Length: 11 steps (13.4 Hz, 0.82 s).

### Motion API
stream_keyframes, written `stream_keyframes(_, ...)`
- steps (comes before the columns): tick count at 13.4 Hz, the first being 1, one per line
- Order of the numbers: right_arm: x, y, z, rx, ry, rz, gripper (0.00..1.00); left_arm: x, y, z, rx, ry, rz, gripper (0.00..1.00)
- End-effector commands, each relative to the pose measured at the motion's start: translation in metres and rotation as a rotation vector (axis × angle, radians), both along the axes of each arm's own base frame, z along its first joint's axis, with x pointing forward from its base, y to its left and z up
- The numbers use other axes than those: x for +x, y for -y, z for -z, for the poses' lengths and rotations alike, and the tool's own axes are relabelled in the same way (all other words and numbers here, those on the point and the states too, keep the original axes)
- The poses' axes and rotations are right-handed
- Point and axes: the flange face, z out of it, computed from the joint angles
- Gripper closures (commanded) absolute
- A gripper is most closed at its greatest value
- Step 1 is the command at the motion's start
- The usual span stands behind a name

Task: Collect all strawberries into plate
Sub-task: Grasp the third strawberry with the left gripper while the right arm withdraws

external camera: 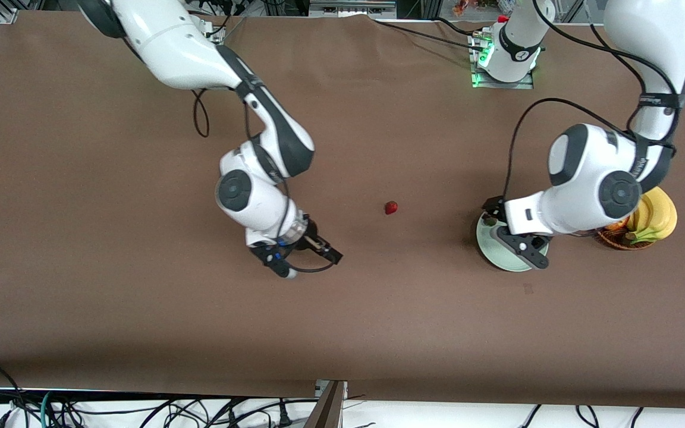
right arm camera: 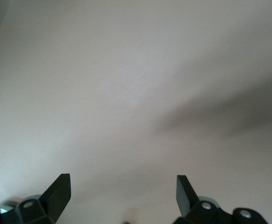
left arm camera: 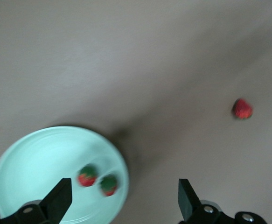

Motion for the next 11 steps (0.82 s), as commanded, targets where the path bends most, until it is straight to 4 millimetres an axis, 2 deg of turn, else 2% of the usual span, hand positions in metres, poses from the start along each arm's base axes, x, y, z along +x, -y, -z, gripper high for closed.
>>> stream_keyframes(1, -0.01, 0.063, -0.048, -0.096, 0.001, -0.169, 0.0, -0.004, 0.053, 0.019, 0.013, 0.016, -0.092, 0.0)
stream_keyframes(3, -0.032, 0.115, -0.074, -0.129, 0.031, -0.286, 0.0, -0.007, 0.092, 0.033, -0.007, 0.06, -0.14, 0.0)
stream_keyframes(5, -0.06, 0.153, -0.107, -0.152, 0.057, -0.327, 0.0, -0.016, 0.134, 0.064, -0.023, 0.094, -0.183, 0.0)
stream_keyframes(6, -0.07, 0.165, -0.127, -0.178, 0.065, -0.354, 0.0, -0.016, 0.144, 0.077, -0.014, 0.133, -0.183, 0.0)
stream_keyframes(8, -0.085, 0.191, -0.165, -0.234, 0.014, -0.375, 0.0, -0.021, 0.153, 0.088, 0.017, 0.15, -0.232, 0.0)
stream_keyframes(10, -0.101, 0.203, -0.202, -0.242, 0.016, -0.385, 0.0, -0.041, 0.179, 0.092, 0.045, 0.1, -0.399, 0.0)
stream_keyframes(11, -0.105, 0.22, -0.217, -0.245, 0.017, -0.387, 0.0, -0.053, 0.19, 0.095, 0.071, 0.066, -0.487, 0.0)
